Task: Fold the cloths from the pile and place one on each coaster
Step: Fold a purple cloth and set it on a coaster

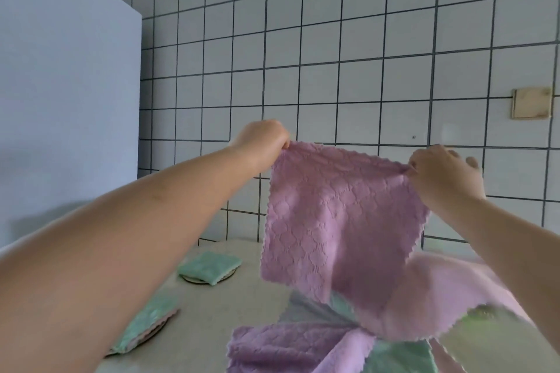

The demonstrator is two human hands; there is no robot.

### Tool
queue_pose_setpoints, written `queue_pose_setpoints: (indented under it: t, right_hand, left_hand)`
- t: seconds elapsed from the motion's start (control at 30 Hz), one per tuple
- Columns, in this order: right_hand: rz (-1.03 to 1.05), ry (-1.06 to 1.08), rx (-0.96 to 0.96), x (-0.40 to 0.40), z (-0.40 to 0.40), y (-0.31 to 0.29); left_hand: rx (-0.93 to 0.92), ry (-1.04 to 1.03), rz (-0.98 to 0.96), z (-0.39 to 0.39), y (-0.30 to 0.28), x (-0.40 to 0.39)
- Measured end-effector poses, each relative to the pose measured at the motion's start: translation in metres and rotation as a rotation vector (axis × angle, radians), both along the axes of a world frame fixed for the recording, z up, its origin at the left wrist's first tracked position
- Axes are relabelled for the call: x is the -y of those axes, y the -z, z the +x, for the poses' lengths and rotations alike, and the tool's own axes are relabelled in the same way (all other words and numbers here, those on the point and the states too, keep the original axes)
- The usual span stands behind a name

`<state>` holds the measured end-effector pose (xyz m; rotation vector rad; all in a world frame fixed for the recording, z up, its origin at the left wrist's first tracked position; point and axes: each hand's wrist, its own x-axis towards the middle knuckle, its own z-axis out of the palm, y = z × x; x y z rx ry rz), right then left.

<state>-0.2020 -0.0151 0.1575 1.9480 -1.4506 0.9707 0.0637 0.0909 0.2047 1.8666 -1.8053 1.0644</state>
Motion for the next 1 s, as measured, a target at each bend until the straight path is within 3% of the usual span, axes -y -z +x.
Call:
queue_pose_setpoints:
  t: [0.13, 0.3, 0.43, 0.6, 0.9, 1.0]
  right_hand:
    - [0.108, -0.173, 0.155, -0.012, 0.008, -0.016]
    - [0.098, -0.435, 0.316, -0.041, 0.015, -0.02]
    - [0.184, -0.615, 0.317, -0.082, 0.01, -0.006]
    - [0.32, -0.801, 0.33, -0.15, -0.004, 0.036]
    - [0.826, -0.937, 0.416, -0.245, -0.015, 0.159]
    - [1.063, -0.946, 0.54, -0.256, -0.022, 0.196]
  left_hand:
    - [-0.191, 0.041, -0.082, 0.012, -0.012, -0.012]
    - [-0.455, 0.221, -0.21, 0.024, -0.015, -0.053]
    - [-0.603, 0.377, -0.199, 0.02, 0.007, -0.109]
    - [-0.787, 0.459, -0.236, 0.017, 0.077, -0.189]
    - [-1.128, 0.403, -0.181, -0.006, 0.235, -0.301]
    - [-1.23, 0.402, -0.147, -0.012, 0.27, -0.327]
